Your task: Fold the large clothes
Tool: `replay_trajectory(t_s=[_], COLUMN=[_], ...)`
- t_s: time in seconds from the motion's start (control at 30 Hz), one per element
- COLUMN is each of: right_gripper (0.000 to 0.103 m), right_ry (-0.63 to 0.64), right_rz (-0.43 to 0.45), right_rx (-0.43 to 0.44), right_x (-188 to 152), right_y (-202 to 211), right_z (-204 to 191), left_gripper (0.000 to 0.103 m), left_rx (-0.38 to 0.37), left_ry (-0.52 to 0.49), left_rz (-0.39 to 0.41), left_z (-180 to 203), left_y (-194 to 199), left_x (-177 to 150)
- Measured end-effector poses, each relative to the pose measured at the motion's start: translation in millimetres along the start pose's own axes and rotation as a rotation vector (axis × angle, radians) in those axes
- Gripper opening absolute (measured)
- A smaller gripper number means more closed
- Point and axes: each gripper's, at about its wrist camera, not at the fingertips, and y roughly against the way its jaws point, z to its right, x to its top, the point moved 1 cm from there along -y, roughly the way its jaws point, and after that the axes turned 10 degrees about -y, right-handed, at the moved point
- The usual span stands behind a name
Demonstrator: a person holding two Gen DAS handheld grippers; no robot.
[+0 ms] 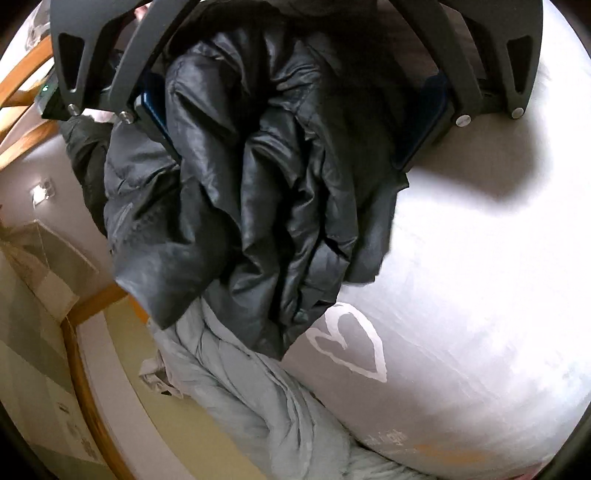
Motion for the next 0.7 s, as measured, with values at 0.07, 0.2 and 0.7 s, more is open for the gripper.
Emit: replay_trajectory(t_s=[0.07, 0.2, 0.7], right_gripper=[0.101, 0.102, 0.068], right_ry=[0.011, -0.114, -0.2], right_rz=[0.006, -0.074, -0.108], right_rx=[-0.014, 0.072, 0.219], right_x=[-0.8, -0.3, -7.8], right_y=[-0.8, -11.2, -17.8], right_z=[-0.7, 20.4, 26.5], left_gripper=[0.103, 0.103, 0.074], left_rx=[0.014, 0.006, -0.105], left_ry=[-0.007, -0.014, 0.026], left_rz=[0.003, 0.0, -0.06], left_z=[1.5, 2.7, -2.4], left_y=[0.7, 3.2, 3.1], left_x=[-2.3, -6.9, 5.9])
